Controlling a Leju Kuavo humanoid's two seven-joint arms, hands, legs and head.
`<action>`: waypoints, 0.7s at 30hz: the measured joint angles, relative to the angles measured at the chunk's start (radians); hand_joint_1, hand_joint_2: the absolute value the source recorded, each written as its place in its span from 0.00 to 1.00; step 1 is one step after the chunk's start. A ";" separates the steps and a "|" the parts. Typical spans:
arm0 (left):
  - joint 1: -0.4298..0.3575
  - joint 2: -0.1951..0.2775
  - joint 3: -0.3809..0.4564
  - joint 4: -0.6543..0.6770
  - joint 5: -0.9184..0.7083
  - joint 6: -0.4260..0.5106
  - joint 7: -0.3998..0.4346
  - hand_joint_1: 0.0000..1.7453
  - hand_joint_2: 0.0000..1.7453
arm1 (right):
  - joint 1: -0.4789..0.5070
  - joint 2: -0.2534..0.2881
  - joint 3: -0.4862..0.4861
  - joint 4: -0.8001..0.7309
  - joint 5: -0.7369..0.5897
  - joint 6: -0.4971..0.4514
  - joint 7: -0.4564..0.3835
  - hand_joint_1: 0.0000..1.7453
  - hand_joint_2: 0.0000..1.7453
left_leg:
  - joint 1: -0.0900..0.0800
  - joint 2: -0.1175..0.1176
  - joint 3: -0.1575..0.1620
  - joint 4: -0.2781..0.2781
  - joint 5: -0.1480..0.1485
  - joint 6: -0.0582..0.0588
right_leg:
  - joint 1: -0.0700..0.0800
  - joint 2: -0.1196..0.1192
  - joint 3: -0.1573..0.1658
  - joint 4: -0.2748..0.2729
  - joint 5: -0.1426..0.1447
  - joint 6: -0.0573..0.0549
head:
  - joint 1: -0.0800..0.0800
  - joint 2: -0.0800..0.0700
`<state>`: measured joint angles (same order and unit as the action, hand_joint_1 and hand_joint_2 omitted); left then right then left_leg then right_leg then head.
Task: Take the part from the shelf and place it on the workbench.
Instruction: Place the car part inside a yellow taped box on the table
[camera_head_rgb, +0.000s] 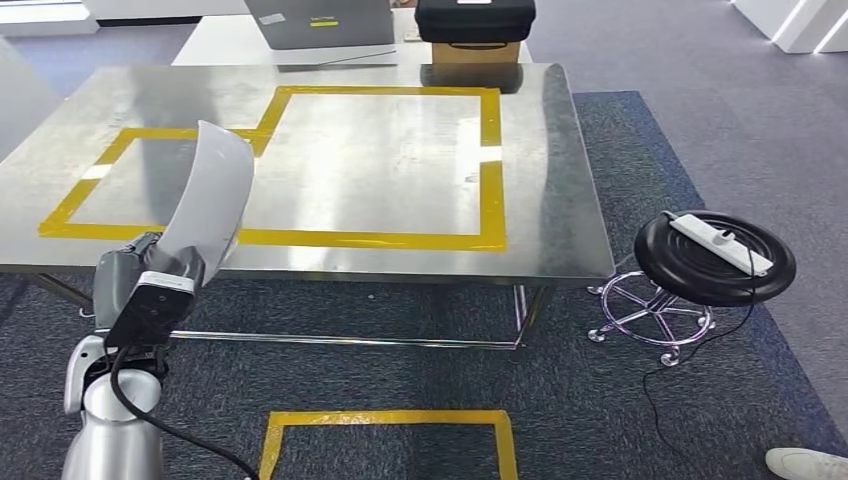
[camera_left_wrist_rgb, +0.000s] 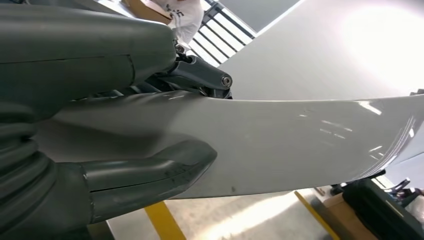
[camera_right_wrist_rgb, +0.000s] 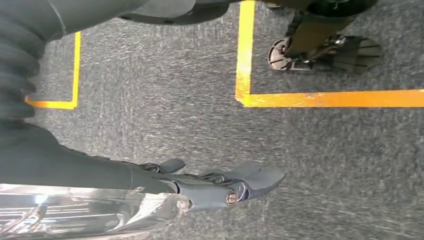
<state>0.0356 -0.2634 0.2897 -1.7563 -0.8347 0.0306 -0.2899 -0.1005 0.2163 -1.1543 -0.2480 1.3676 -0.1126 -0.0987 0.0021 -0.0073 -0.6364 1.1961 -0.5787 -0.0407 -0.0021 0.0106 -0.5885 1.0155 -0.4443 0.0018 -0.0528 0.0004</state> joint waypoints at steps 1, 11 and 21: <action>0.000 0.000 0.000 0.000 0.000 0.000 0.000 1.00 1.00 | 0.001 0.000 0.000 0.000 0.000 0.000 0.000 0.00 1.00 | 0.000 0.000 -0.039 0.051 -0.013 -0.001 | 0.000 0.000 0.005 0.000 -0.006 -0.001 | 0.000 0.000; 0.006 -0.001 0.002 0.000 0.000 0.000 0.000 1.00 1.00 | 0.002 0.001 0.000 0.000 0.000 0.000 0.005 0.00 1.00 | 0.000 0.002 0.011 -0.193 0.164 0.035 | 0.003 0.001 0.065 0.012 -0.064 0.038 | -0.004 0.000; 0.008 -0.002 0.002 0.000 0.000 0.000 -0.001 1.00 1.00 | 0.002 0.000 0.000 0.000 0.000 0.001 0.008 0.00 1.00 | 0.002 -0.002 0.089 -0.196 0.104 0.047 | 0.002 -0.004 -0.071 0.107 -0.013 0.045 | 0.005 0.000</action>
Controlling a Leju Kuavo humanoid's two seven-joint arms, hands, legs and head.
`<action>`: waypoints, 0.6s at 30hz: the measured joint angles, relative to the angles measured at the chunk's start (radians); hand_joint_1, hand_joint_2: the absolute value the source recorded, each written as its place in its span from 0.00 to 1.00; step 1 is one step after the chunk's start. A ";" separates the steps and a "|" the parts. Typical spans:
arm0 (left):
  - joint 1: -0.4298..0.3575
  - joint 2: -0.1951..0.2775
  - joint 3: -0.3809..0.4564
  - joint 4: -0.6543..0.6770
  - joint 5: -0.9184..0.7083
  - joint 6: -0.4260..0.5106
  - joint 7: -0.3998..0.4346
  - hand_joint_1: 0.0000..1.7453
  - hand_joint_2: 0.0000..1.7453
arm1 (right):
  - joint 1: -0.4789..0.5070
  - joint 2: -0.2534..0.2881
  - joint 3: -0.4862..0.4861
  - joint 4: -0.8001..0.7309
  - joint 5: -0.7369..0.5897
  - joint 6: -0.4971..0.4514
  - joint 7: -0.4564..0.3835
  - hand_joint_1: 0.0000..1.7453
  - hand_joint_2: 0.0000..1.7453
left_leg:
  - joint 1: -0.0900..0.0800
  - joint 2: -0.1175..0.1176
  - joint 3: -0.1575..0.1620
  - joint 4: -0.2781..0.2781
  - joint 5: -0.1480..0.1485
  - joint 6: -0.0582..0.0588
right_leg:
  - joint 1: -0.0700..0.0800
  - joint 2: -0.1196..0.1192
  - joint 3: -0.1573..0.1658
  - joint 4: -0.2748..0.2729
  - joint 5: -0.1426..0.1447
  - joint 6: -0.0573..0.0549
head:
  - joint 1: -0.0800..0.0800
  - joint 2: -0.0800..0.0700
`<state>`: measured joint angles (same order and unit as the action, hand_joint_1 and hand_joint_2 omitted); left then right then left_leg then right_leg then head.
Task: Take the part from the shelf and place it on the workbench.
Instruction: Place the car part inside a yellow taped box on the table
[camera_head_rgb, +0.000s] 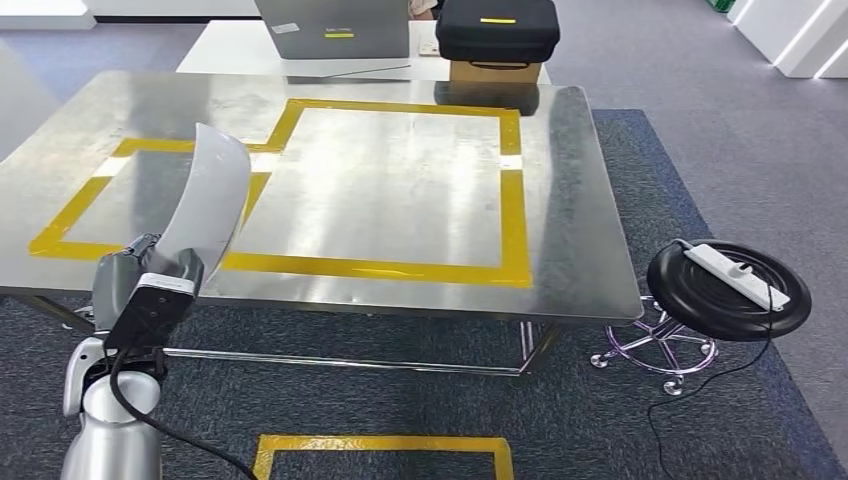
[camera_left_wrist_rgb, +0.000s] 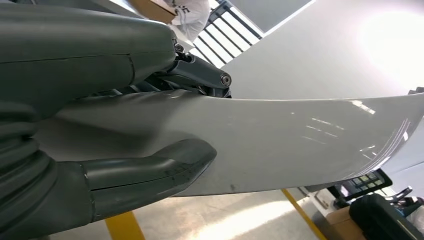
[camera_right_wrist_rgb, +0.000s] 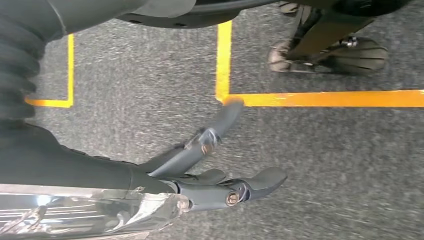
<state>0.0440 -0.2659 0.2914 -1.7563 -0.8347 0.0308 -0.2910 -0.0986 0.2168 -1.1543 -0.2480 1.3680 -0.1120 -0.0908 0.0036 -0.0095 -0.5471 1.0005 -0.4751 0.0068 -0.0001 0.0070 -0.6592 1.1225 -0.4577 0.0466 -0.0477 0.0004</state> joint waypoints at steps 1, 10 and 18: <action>0.000 0.000 0.000 0.000 0.000 0.000 0.000 1.00 1.00 | 0.000 0.000 0.000 0.000 0.000 0.000 0.000 0.00 1.00 | -0.001 0.000 0.005 -0.001 -0.006 -0.005 | 0.001 -0.001 0.017 -0.051 0.020 -0.005 | 0.000 0.000; 0.001 0.001 0.001 -0.001 0.002 0.001 -0.001 1.00 1.00 | -0.001 0.003 0.000 0.000 0.002 -0.001 0.001 0.00 1.00 | -0.001 0.002 -0.114 0.217 -0.105 -0.049 | -0.004 0.002 0.057 -0.104 0.023 -0.041 | -0.007 0.000; 0.003 0.001 0.003 -0.001 0.008 0.000 -0.002 1.00 1.00 | -0.001 0.003 0.000 0.000 0.006 0.000 0.000 0.00 1.00 | -0.003 0.003 -0.066 -0.004 0.052 -0.034 | 0.000 0.006 0.082 -0.101 -0.004 -0.027 | -0.006 0.000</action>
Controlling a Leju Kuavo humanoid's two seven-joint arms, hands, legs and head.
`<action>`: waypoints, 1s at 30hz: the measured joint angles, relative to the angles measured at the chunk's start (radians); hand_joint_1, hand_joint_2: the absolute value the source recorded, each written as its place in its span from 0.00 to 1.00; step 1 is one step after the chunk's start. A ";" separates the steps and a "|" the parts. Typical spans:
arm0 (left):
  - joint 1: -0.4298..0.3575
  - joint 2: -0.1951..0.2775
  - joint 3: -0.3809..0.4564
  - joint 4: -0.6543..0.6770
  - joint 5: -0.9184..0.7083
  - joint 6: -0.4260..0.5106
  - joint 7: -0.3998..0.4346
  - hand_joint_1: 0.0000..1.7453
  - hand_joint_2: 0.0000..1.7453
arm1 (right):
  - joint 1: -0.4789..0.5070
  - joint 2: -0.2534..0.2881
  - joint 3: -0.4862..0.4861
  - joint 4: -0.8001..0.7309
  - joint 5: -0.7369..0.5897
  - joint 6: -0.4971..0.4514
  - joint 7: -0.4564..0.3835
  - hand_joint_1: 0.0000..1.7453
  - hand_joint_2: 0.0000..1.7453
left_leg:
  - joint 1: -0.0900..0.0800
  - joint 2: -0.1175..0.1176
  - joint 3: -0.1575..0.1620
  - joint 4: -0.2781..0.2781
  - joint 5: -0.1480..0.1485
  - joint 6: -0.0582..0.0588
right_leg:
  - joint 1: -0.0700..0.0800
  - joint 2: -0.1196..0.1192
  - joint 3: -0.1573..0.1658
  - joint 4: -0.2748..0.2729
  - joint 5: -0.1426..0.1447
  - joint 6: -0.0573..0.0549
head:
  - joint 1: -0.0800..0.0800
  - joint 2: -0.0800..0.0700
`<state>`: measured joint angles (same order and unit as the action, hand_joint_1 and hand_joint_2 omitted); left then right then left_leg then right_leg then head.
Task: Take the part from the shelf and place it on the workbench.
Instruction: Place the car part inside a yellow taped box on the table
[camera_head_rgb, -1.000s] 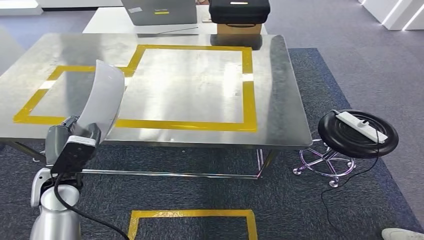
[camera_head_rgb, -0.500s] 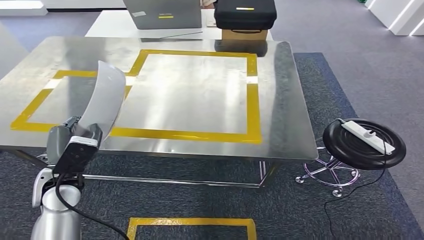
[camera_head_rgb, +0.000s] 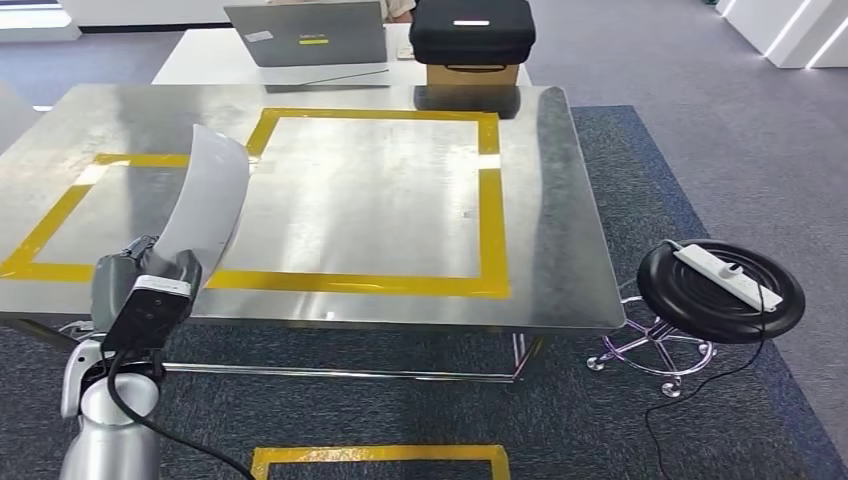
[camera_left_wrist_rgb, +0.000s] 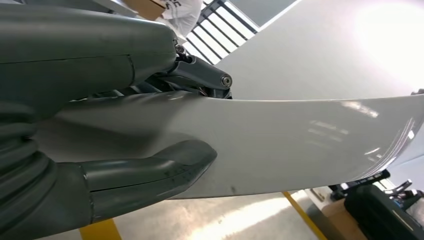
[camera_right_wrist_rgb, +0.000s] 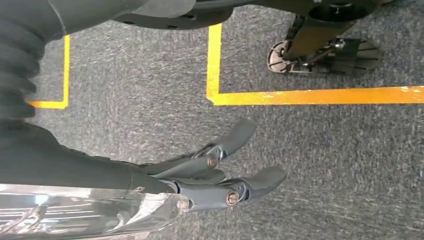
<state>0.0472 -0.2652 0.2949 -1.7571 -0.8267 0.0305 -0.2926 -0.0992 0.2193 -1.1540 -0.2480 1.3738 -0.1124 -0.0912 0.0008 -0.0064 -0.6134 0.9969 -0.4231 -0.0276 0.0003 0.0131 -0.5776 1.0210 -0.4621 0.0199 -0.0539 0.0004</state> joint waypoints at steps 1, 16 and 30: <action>0.000 0.000 0.000 0.000 0.000 0.000 -0.001 1.00 1.00 | 0.000 0.000 0.000 0.000 0.000 0.000 0.000 0.00 1.00 | 0.000 -0.001 0.001 -0.004 -0.001 0.003 | 0.002 -0.001 -0.002 0.000 -0.003 -0.005 | 0.001 0.000; 0.001 0.000 0.001 0.000 -0.020 -0.002 -0.005 1.00 1.00 | 0.000 0.000 0.000 0.000 0.009 0.000 -0.003 0.00 1.00 | -0.002 -0.003 0.002 -0.003 0.006 0.020 | 0.001 -0.002 0.014 -0.026 0.006 0.018 | 0.002 0.000; 0.001 0.038 -0.051 0.008 -0.151 0.024 -0.071 1.00 1.00 | 0.000 0.000 0.000 0.000 0.015 0.003 -0.006 0.00 1.00 | 0.001 -0.003 0.003 -0.004 0.009 0.019 | 0.004 -0.002 0.013 -0.024 0.006 0.018 | 0.002 0.000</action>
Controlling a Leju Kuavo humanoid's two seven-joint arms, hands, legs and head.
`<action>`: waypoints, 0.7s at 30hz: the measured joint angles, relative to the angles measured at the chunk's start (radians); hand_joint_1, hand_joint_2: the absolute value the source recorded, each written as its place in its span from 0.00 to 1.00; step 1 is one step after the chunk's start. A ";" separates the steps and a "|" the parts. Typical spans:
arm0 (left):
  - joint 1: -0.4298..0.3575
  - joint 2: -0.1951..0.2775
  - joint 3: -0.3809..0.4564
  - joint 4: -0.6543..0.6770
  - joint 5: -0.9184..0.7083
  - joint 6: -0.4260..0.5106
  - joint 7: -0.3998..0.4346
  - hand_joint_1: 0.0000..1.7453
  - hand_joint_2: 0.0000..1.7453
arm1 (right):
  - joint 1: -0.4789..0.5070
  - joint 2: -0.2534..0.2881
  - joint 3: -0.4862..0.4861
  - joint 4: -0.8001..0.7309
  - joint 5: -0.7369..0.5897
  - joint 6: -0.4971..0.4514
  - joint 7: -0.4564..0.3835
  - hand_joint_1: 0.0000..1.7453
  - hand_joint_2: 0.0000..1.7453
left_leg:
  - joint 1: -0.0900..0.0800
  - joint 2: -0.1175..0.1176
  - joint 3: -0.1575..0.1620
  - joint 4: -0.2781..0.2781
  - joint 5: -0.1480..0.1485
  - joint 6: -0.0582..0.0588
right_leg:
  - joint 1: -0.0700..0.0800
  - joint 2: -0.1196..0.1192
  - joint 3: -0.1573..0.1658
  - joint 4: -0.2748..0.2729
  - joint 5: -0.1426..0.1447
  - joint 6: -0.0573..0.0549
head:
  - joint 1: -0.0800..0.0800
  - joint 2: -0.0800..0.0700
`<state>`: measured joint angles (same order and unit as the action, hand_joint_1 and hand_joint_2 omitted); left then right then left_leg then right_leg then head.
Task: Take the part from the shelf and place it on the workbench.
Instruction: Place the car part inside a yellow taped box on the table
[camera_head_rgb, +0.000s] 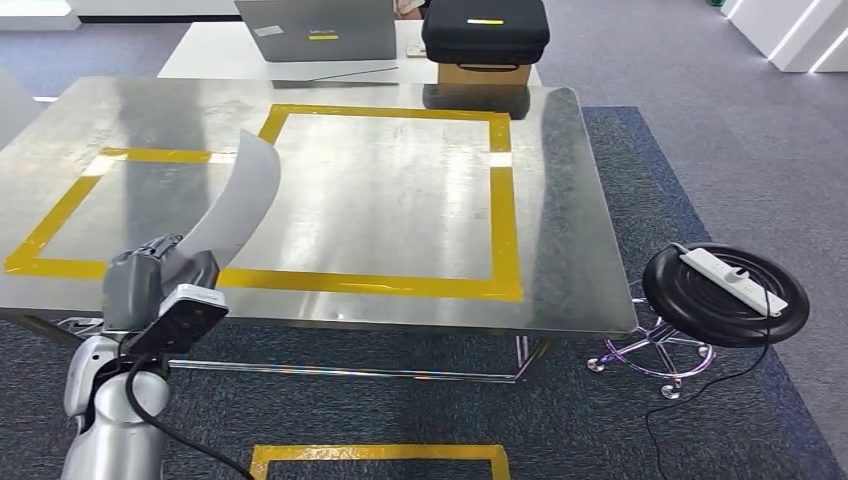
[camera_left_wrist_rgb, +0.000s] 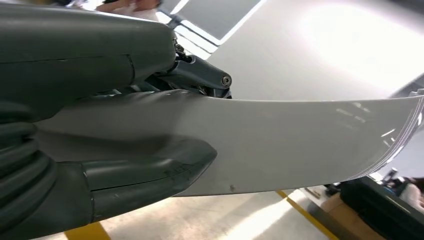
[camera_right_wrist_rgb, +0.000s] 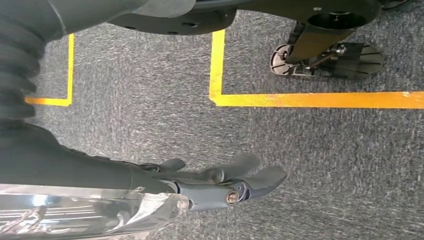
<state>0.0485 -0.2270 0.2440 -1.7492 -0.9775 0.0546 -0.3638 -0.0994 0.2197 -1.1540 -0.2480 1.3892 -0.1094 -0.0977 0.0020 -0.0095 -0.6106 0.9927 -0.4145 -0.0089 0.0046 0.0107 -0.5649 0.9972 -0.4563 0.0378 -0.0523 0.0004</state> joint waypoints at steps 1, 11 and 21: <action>0.000 0.018 -0.020 0.005 -0.021 0.009 -0.013 1.00 1.00 | 0.000 0.000 0.000 0.000 0.002 0.001 -0.002 0.00 1.00 | 0.000 0.000 0.000 0.000 0.000 0.000 | 0.000 0.000 0.000 0.000 0.000 0.000 | 0.000 0.000; -0.049 0.228 -0.180 0.106 -0.107 0.058 -0.013 1.00 1.00 | -0.001 0.000 0.007 0.000 0.022 0.007 -0.015 0.00 1.00 | 0.000 0.000 0.000 0.000 0.001 -0.001 | 0.000 0.001 -0.001 0.001 0.000 0.000 | 0.000 0.000; -0.147 0.368 -0.230 0.236 -0.226 0.047 0.087 1.00 1.00 | -0.005 0.000 0.024 0.000 0.038 0.015 -0.016 0.00 1.00 | 0.000 0.000 0.000 0.000 0.001 -0.001 | 0.001 0.001 -0.001 0.001 0.000 -0.001 | 0.000 0.000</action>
<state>-0.0989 0.1405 0.0140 -1.5127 -1.2031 0.1014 -0.2768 -0.1039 0.2195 -1.1301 -0.2480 1.4269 -0.0942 -0.1137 0.0024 -0.0091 -0.6107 0.9926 -0.4133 -0.0100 0.0051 0.0115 -0.5663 0.9985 -0.4558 0.0371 -0.0524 0.0004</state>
